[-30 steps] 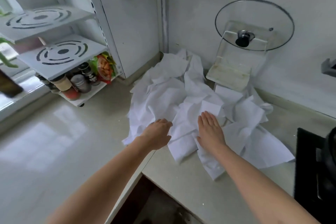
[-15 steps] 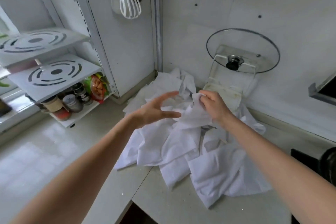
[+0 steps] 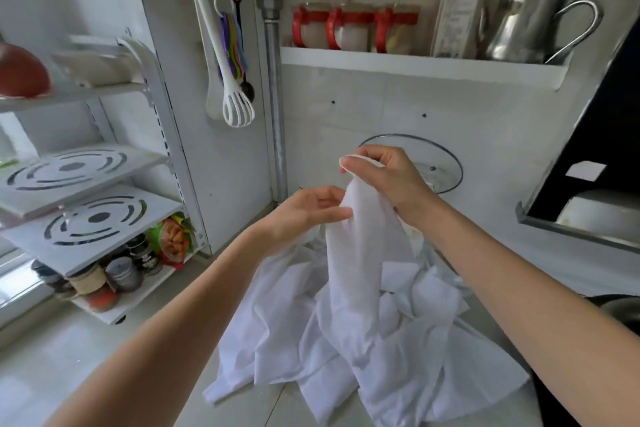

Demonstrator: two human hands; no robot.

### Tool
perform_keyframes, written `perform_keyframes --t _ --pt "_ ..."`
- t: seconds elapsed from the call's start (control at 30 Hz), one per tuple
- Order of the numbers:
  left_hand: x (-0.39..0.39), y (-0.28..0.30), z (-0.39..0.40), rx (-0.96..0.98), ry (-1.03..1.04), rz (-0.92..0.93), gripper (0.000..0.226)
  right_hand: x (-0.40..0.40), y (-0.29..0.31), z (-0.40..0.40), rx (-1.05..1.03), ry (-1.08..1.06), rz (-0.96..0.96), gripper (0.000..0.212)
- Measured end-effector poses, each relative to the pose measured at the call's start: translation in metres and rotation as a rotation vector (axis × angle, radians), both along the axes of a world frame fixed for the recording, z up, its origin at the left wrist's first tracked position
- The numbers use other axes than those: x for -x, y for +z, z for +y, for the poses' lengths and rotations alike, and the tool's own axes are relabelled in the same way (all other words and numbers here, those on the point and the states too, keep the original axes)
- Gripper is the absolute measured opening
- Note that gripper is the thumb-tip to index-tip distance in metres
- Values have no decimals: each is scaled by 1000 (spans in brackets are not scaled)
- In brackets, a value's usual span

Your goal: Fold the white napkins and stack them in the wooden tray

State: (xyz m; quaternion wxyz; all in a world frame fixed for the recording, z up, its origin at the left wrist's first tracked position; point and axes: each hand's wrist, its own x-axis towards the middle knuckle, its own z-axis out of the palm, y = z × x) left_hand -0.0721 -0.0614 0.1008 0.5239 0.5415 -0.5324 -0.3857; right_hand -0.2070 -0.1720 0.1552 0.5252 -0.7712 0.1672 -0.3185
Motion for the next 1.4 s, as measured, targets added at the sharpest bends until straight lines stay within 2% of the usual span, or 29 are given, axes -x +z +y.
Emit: perform_keyframes --t 0.1,0.17,0.23,0.33,0.43,0.57,0.67,0.8,0.87,0.93,1.0,1.07,1.13,1.2,1.3,1.4 --pt "-2 5 13 -91 29 15 29 -15 2 1 24 -136 -76 30" --pt "-5 4 23 -113 41 40 21 -25 0 2 27 -185 -76 26" --pt "-12 1 36 -125 94 101 27 -33 -4 4 31 -155 -55 17" --pt "-27 -7 59 -77 246 63 31 -41 -10 9 61 95 98 4" --pt "-42 -8 96 -86 418 14 28 -62 -18 24 116 418 306 22" --pt "-63 -12 159 -214 531 -77 33 -109 -35 64 436 555 459 6" --pt "-71 -17 215 -412 605 -183 17 -150 -55 105 509 675 452 12" --pt "-69 -33 288 -942 587 -558 26 -192 -83 171 421 912 462 24" --pt "-70 -44 320 -1207 596 -736 30 -205 -97 205 552 1086 534 27" --pt "-71 -50 350 -1306 779 -970 20 -219 -114 238 685 1125 539 26" --pt "-77 -48 376 -1292 1041 -1132 13 -238 -125 266 718 1015 414 23" --pt "-81 -41 398 -1235 1209 -1262 20 -256 -124 289 817 810 236 21" --pt "-79 -30 421 -1088 1263 -1482 19 -267 -115 306 956 604 44 16" --pt "-77 -25 444 -972 1247 -1657 32 -269 -111 318 1028 499 -119 11" --pt "-73 -47 475 -968 1170 -1674 33 -260 -132 326 1094 562 -252 9" --pt "-57 -94 494 -1007 1044 -1555 40 -239 -181 328 1110 725 -110 19"
